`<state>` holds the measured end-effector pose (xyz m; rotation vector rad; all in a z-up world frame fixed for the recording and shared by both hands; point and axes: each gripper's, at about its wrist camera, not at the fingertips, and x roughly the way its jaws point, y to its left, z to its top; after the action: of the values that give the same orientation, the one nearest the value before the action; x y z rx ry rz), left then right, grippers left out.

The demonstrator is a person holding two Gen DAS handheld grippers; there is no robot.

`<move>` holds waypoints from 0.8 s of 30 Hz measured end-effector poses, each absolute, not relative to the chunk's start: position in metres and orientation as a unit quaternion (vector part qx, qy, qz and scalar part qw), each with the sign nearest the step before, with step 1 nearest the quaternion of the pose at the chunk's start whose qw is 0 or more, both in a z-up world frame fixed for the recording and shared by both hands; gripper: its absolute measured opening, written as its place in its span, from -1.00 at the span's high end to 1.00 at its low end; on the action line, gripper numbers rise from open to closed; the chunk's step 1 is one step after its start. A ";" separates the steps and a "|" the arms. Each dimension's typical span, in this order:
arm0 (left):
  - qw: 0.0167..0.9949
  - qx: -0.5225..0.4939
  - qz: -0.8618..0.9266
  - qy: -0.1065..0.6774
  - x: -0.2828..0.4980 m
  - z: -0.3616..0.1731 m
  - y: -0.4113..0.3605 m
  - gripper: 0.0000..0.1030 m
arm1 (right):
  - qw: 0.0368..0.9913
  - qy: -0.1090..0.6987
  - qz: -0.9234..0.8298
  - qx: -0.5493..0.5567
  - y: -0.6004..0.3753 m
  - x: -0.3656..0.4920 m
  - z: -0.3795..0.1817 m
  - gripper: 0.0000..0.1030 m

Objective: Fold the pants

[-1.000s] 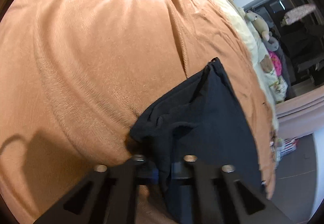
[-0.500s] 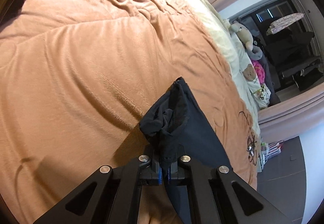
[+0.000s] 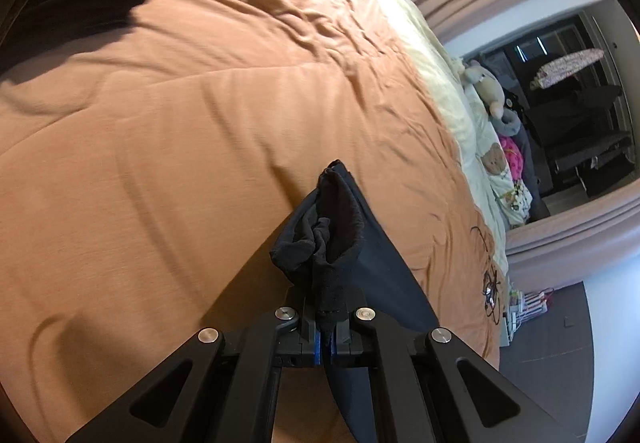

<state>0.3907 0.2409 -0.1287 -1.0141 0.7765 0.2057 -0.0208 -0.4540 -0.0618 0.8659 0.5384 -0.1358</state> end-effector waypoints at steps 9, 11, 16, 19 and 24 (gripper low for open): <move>0.787 -0.493 0.114 0.354 0.311 -0.135 0.270 0.97 | 0.873 0.276 -0.053 0.398 -0.447 -0.032 -0.053 1.00; 0.783 -0.499 0.116 0.351 0.298 -0.137 0.274 0.97 | 0.874 0.276 -0.051 0.396 -0.447 -0.033 -0.051 1.00; 0.775 -0.509 0.120 0.354 0.270 -0.143 0.281 0.97 | 0.874 0.278 -0.051 0.395 -0.448 -0.040 -0.050 1.00; 0.773 -0.511 0.122 0.356 0.256 -0.145 0.284 0.97 | 0.874 0.281 -0.051 0.394 -0.446 -0.045 -0.050 1.00; 0.762 -0.522 0.128 0.361 0.239 -0.155 0.287 0.97 | 0.874 0.283 -0.054 0.392 -0.444 -0.049 -0.053 1.00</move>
<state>0.2389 0.2870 -0.1545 -1.1352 0.7844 0.2778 -0.0487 -0.4438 -0.0527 0.8189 0.5901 -0.1119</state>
